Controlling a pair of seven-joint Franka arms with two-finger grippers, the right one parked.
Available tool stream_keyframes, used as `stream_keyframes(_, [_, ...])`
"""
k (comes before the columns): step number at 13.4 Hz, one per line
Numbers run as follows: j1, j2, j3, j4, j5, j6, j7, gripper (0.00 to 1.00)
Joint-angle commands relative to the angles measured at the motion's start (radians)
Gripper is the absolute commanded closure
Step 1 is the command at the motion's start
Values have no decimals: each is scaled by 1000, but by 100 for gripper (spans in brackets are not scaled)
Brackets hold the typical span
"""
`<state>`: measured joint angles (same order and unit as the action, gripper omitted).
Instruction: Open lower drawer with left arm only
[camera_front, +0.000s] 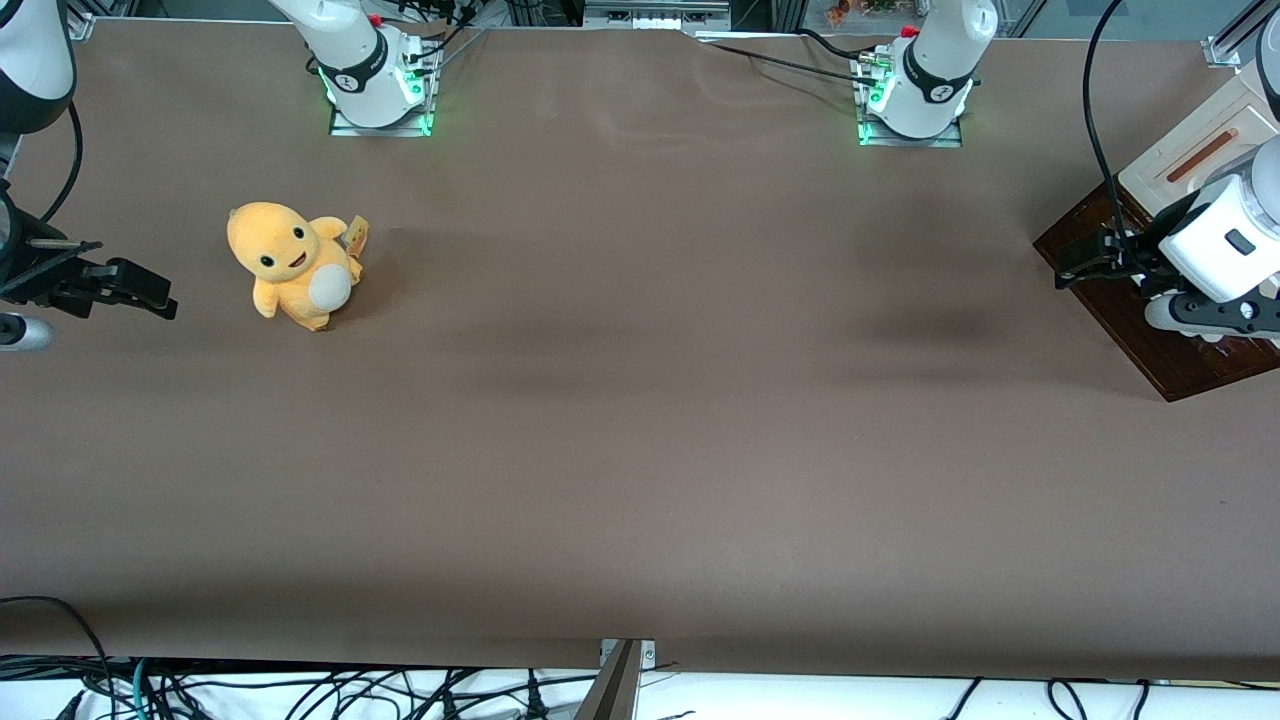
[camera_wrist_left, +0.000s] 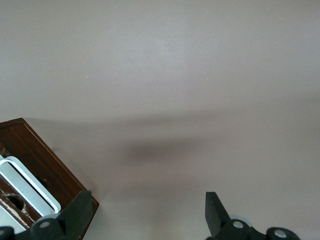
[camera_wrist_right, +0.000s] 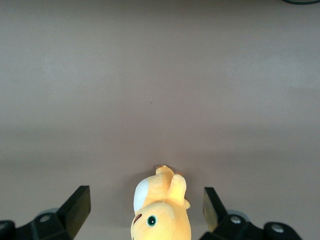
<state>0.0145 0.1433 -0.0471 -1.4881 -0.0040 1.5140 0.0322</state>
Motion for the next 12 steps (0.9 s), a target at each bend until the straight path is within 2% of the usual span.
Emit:
stream_keyframes(1, [-1, -21, 1, -21, 15, 12, 28, 0])
stream_keyframes(12, [1, -19, 4, -20, 12, 11, 17, 0])
